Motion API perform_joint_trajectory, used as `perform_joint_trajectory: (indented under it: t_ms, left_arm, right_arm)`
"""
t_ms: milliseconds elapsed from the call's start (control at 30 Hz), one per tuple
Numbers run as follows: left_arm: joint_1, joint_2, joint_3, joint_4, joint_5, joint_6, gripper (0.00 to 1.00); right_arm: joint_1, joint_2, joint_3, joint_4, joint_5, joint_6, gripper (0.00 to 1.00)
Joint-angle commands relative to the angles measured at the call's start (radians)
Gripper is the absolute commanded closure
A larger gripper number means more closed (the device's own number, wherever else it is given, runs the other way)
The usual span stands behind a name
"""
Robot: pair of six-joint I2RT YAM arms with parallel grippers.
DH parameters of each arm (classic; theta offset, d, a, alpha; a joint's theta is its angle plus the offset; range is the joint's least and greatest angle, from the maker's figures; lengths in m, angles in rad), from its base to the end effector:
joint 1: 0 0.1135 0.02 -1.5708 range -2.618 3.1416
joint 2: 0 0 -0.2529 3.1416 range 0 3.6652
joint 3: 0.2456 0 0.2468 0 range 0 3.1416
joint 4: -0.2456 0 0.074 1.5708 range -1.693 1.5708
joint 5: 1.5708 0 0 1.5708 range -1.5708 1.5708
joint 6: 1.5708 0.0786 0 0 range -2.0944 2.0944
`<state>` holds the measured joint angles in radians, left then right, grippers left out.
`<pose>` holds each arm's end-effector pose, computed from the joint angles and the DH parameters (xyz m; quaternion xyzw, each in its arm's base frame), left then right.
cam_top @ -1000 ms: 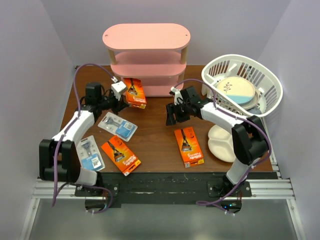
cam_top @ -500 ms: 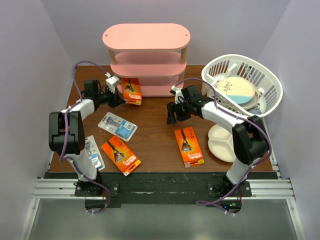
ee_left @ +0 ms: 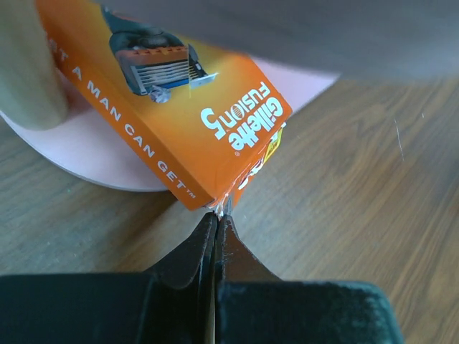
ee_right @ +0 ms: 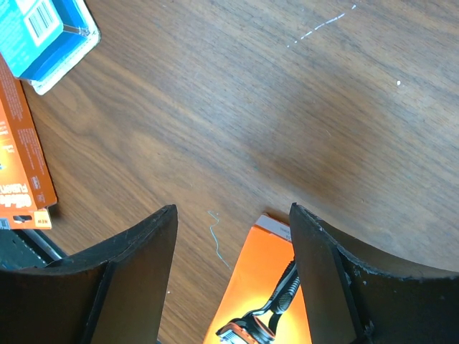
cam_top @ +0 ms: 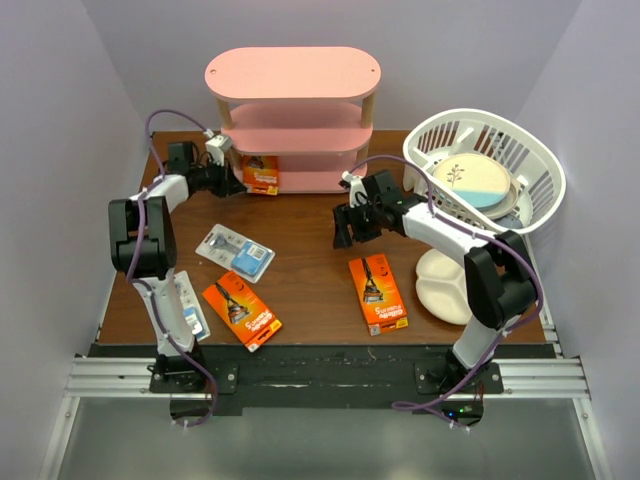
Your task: Place and organize the shaving razors onto the shelf
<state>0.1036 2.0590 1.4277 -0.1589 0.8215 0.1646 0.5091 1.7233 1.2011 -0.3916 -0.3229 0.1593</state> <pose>0.4605 -0.0100 0.1534 0.1777 0.8428 -0.3193 0.3951 0.3254 0.2102 0.1785 -0.2136 0.9109 0.2482 0.2509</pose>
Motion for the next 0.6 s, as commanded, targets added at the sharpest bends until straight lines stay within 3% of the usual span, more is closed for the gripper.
perform_joint_trajectory:
  t_ms: [0, 333, 567]
  left_arm:
    - [0.01, 0.039, 0.07, -0.001, -0.027, -0.123, 1.0]
    - [0.018, 0.05, 0.05, -0.014, -0.015, -0.223, 1.0]
    - [0.022, 0.089, 0.085, -0.16, 0.008, -0.192, 1.0]
  right_arm:
    - [-0.006, 0.012, 0.055, 0.008, 0.019, -0.017, 0.32]
    - [-0.006, 0.045, 0.107, -0.009, 0.027, -0.027, 0.31]
    - [-0.004, 0.071, 0.133, -0.007, 0.016, -0.021, 0.32]
